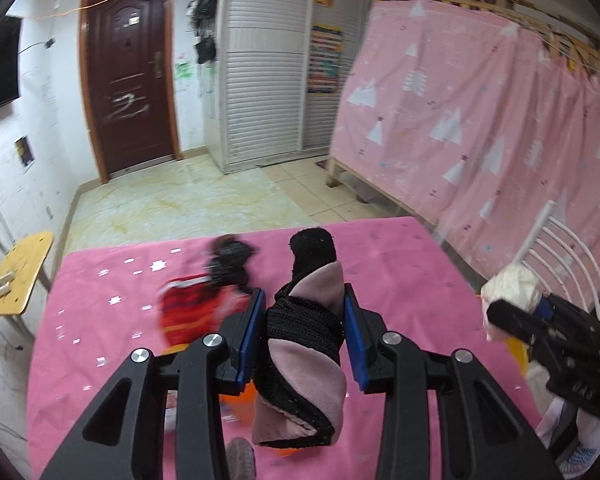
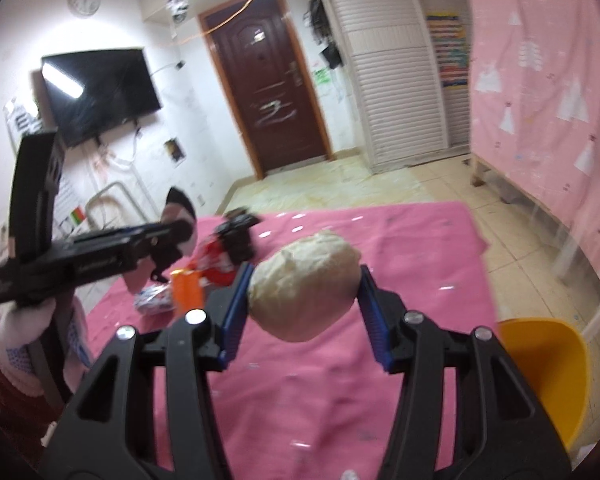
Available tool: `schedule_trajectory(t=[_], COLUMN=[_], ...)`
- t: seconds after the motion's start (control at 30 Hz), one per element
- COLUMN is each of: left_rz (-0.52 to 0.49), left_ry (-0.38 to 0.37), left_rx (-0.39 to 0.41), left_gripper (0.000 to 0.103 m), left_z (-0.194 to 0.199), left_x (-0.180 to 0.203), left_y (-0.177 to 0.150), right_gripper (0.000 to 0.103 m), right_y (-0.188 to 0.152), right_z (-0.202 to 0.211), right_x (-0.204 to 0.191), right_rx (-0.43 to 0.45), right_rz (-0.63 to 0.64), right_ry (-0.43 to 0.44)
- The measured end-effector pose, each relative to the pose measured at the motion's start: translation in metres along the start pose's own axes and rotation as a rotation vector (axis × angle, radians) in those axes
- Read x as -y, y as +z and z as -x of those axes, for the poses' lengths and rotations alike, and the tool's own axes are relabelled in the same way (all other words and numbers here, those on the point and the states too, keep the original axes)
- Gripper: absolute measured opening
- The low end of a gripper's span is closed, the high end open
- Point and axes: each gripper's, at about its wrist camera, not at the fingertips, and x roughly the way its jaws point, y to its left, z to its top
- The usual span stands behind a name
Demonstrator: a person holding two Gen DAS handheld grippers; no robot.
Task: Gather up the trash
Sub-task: 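Carry both to the yellow bin, open left gripper while right releases ball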
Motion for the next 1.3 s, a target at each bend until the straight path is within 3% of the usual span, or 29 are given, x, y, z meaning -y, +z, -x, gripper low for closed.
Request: schedule_trajectory(t=[0.57, 0.77, 0.87, 1.0, 1.13, 1.23, 1.3], left_rz=[-0.149, -0.121, -0.111, -0.086, -0.062, -0.036, -0.027], left_ry=[-0.21, -0.314, -0.356, -0.355, -0.34, -0.339, -0.334], left_rx=[-0.074, -0.143, -0.186, -0.206, -0.186, -0.176, -0.162], left_gripper=[0.03, 0.03, 0.032, 0.063, 0.065, 0.065, 0.065], left_z=[-0.055, -0.085, -0.1, -0.109, -0.106, -0.099, -0.092], left_x=[0.179, 0.228, 0.244, 0.248, 0.242, 0.233, 0.228], left_y=[0.013, 0.002, -0.004, -0.007, -0.004, 0.0, 0.002], right_gripper=[0.05, 0.05, 0.05, 0.05, 0.051, 0.077, 0.079], right_y=[0.0, -0.007, -0.01, -0.013, -0.015, -0.016, -0.017], right_z=[0.062, 0.076, 0.077, 0.08, 0.075, 0.066, 0.062], right_x=[0.143, 0.176, 0.192, 0.206, 0.207, 0.205, 0.201], right_rx=[0.13, 0.151, 0.147, 0.146, 0.122, 0.098, 0.09], right_rz=[-0.186, -0.253, -0.282, -0.314, -0.321, -0.314, -0.306], right_ry=[-0.252, -0.274, -0.286, -0.286, -0.281, -0.285, -0.285])
